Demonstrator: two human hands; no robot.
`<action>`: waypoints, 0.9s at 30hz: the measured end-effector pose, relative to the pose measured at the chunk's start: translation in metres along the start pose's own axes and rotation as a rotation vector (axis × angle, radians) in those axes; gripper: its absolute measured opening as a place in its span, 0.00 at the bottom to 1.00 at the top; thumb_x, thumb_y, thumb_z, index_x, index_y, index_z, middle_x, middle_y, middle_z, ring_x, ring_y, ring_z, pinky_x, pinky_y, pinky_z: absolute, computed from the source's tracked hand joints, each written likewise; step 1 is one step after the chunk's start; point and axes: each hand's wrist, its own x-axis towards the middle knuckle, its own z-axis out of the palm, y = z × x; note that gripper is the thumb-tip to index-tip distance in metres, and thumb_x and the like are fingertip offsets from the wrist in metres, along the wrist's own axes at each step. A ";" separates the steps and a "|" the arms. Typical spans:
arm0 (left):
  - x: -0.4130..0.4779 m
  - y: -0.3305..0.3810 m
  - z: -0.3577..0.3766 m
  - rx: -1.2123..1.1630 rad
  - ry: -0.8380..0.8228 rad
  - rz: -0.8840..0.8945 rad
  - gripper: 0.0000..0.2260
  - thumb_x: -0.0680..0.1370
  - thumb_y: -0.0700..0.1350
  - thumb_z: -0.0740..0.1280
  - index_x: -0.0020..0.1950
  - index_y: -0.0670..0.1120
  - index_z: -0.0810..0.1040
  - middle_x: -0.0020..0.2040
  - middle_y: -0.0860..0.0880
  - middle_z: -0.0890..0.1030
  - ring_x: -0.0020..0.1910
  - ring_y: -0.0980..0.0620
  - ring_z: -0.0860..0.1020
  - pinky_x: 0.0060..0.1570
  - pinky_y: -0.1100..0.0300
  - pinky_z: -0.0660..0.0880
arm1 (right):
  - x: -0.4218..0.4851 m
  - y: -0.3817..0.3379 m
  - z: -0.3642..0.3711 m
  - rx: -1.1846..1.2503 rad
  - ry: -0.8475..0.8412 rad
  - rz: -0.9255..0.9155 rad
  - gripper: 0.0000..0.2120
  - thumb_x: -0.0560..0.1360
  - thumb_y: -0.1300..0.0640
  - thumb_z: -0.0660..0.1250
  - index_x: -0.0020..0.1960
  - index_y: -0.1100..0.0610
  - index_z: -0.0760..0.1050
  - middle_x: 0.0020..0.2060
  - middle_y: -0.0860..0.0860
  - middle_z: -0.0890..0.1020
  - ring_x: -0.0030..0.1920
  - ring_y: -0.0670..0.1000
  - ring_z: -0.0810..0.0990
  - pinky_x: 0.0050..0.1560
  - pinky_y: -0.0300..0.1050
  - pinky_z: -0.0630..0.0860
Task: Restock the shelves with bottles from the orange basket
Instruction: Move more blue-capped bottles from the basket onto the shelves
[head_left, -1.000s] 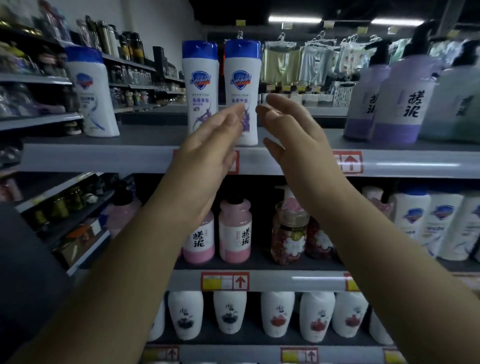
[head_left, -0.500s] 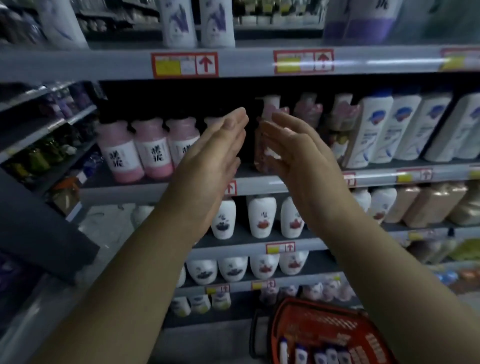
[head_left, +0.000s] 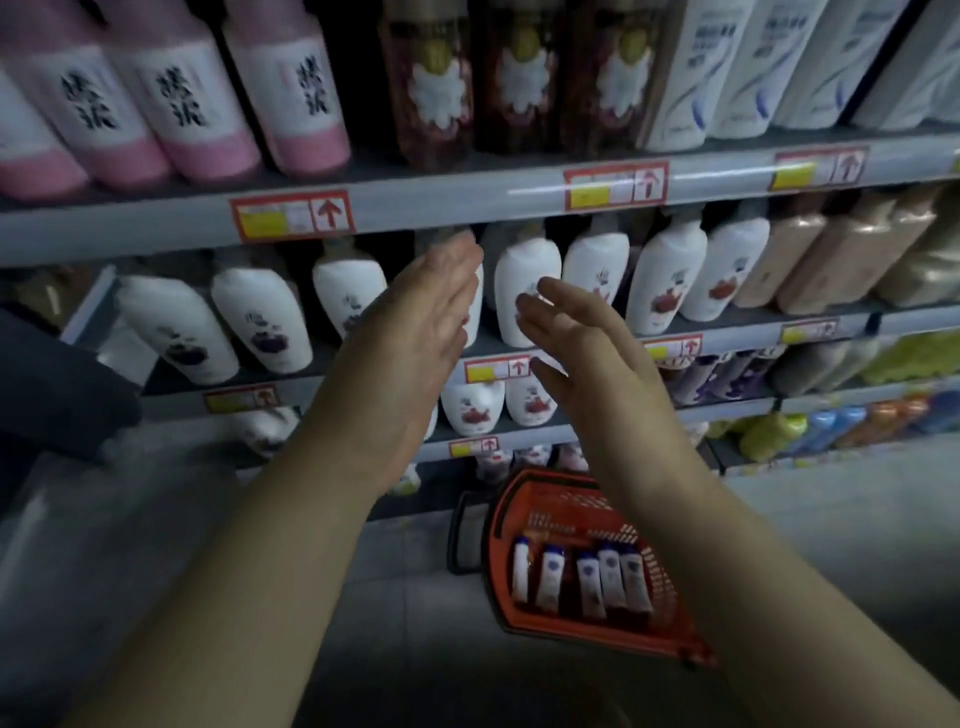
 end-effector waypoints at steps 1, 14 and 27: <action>0.003 -0.008 0.003 -0.007 0.001 -0.007 0.27 0.77 0.58 0.52 0.75 0.52 0.62 0.73 0.58 0.67 0.70 0.63 0.65 0.64 0.65 0.62 | 0.001 0.007 -0.007 0.001 0.005 0.012 0.19 0.71 0.46 0.61 0.63 0.41 0.71 0.62 0.39 0.77 0.61 0.37 0.75 0.64 0.43 0.71; 0.107 -0.215 0.091 -0.160 0.112 -0.291 0.29 0.72 0.60 0.56 0.72 0.53 0.67 0.72 0.57 0.69 0.69 0.62 0.67 0.63 0.63 0.62 | 0.048 0.185 -0.169 -0.046 0.085 0.360 0.18 0.74 0.47 0.65 0.63 0.45 0.74 0.57 0.42 0.80 0.59 0.38 0.77 0.67 0.45 0.70; 0.139 -0.484 0.058 -0.132 0.228 -0.632 0.33 0.67 0.60 0.60 0.71 0.53 0.68 0.69 0.57 0.72 0.61 0.64 0.70 0.58 0.64 0.63 | 0.076 0.442 -0.218 -0.087 0.130 0.586 0.13 0.79 0.61 0.61 0.63 0.55 0.72 0.52 0.43 0.79 0.50 0.35 0.77 0.48 0.23 0.73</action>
